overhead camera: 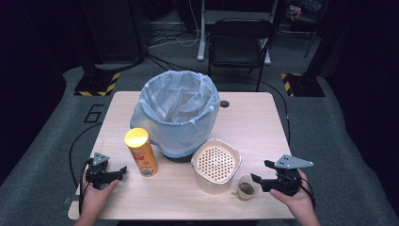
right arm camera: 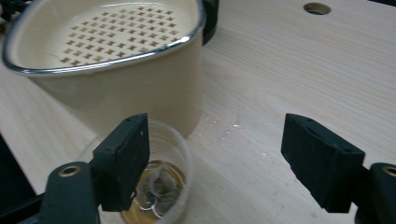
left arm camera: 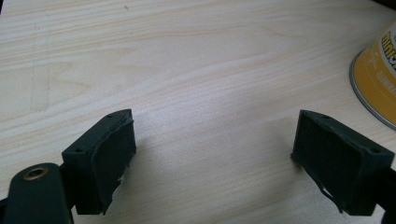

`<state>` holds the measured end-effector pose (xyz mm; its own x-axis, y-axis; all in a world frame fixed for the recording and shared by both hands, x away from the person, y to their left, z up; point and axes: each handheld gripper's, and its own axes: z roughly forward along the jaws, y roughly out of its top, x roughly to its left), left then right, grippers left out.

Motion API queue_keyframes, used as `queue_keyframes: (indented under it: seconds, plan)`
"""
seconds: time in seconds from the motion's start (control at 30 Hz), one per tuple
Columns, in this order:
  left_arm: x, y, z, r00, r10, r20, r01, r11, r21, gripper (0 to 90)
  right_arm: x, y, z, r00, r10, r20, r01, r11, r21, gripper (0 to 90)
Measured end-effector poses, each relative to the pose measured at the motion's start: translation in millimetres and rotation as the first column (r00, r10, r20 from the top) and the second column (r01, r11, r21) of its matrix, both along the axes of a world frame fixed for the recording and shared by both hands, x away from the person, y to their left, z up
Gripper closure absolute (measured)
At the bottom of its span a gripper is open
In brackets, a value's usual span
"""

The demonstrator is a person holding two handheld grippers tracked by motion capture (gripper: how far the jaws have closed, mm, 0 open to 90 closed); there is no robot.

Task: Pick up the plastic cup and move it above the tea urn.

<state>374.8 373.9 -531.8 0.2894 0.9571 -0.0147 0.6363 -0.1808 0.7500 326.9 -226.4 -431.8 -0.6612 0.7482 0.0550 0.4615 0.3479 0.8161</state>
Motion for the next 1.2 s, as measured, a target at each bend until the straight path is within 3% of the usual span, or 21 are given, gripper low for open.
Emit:
queue_keyframes:
  seconds: [0.27, 0.5, 0.73, 1.2]
  plan:
    - [0.0, -0.1, -0.1, 1.0, 0.001, 0.0, -0.001, 1.0, -0.002, 12.9, -8.8, 14.2, -0.7, 0.9985, 0.054, -0.012, -0.054, 0.999, -0.011, 18.9]
    - [0.0, -0.1, -0.1, 1.0, 0.001, 0.001, -0.001, 1.0, -0.002, 12.9, -17.3, 26.5, -10.7, 0.995, 0.098, -0.019, -0.098, 0.995, -0.022, 14.8]
    - [0.0, -0.1, -0.1, 1.0, 0.001, 0.001, -0.001, 1.0, -0.002, 12.9, -20.1, 31.9, -21.3, 0.993, 0.114, -0.032, -0.115, 0.993, -0.021, 14.3]
    - [0.0, -0.1, -0.1, 1.0, 0.001, 0.0, -0.001, 1.0, -0.001, 12.9, -18.2, 37.7, -42.3, 0.991, 0.127, -0.04, -0.13, 0.988, -0.084, 17.6]
